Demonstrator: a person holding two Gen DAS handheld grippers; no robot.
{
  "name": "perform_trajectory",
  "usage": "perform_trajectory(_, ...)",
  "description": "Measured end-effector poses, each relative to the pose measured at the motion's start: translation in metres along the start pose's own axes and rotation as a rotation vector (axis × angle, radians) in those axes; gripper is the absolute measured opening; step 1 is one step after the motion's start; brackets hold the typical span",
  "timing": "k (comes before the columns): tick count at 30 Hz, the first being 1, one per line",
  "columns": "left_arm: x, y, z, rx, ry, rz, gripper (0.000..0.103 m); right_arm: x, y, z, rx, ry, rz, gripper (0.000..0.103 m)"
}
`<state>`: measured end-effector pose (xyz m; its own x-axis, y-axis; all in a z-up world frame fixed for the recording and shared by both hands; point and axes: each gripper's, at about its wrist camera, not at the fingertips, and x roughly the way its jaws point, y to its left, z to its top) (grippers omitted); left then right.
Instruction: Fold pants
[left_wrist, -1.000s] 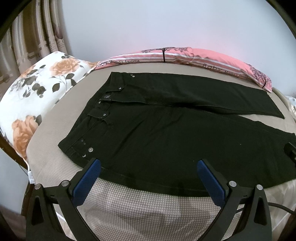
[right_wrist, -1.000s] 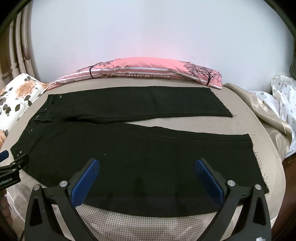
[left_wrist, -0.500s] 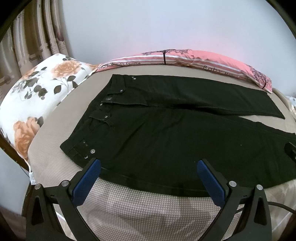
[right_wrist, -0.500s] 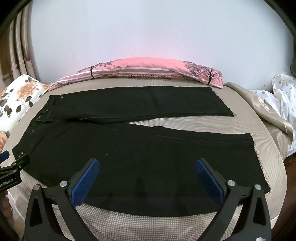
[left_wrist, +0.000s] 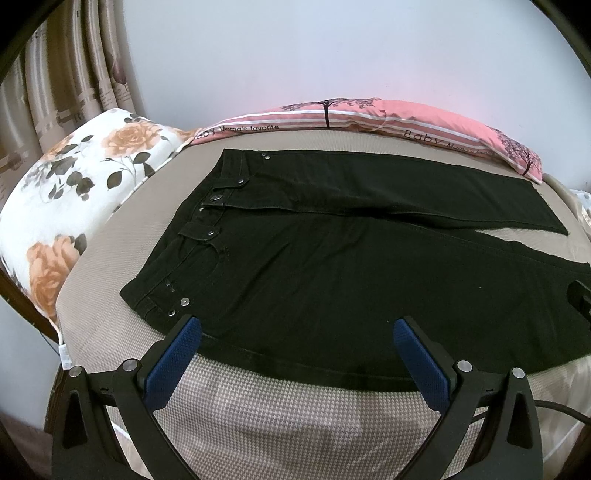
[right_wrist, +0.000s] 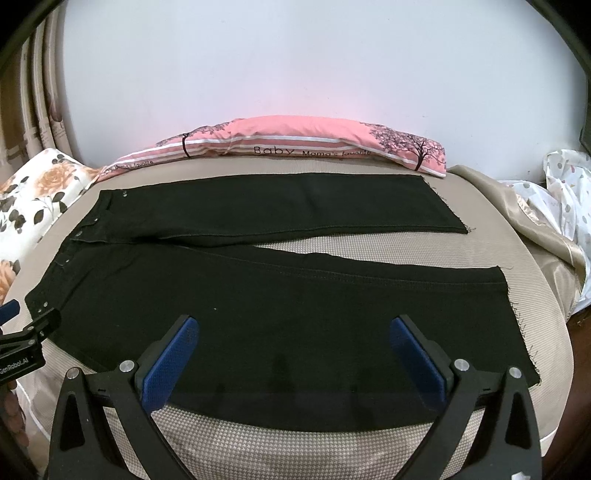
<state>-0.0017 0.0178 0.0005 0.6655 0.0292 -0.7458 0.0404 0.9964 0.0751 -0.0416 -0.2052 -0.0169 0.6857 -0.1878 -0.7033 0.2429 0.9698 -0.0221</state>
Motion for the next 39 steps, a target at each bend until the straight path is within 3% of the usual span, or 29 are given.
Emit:
perform_trajectory(19, 0.003, -0.003, -0.001, 0.014, 0.010, -0.016, 0.103, 0.002, 0.000, -0.001, 0.002, 0.012, 0.006, 0.103)
perform_trajectory(27, 0.012, 0.001, 0.011, 0.049, 0.025, -0.036, 0.103, 0.012, -0.005, -0.002, 0.041, 0.035, 0.059, 0.103)
perform_trajectory(33, 0.028, 0.036, 0.057, 0.024, 0.032, -0.058, 0.103, 0.021, -0.006, 0.014, 0.053, 0.036, 0.093, 0.103)
perform_trajectory(39, 0.069, 0.098, 0.121, -0.051, 0.021, -0.113, 0.102, 0.050, 0.001, 0.049, 0.076, 0.051, 0.199, 0.103)
